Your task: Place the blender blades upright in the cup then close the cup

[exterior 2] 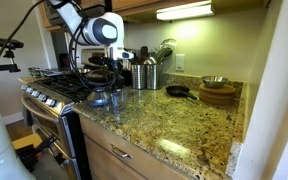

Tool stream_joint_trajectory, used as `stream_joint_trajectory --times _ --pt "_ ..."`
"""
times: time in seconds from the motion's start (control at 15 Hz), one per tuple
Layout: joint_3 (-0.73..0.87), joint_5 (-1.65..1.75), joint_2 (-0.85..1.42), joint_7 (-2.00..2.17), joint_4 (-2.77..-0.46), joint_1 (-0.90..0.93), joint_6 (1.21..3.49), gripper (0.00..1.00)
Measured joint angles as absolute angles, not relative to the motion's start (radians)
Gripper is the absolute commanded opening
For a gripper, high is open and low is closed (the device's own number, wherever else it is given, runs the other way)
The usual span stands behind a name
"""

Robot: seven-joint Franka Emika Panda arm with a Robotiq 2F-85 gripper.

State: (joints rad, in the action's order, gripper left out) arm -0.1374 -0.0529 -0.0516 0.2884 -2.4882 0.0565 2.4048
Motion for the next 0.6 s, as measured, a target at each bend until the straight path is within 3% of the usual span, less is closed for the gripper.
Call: stream_joint_trajectory --times 0.27,0.6 --pt "-0.137 -0.053 -0.070 0.278 -2.510 0.057 2.404 0.98" --pt "-0.139 -0.054 -0.148 0.274 -2.520 0.069 2.401 1.00"
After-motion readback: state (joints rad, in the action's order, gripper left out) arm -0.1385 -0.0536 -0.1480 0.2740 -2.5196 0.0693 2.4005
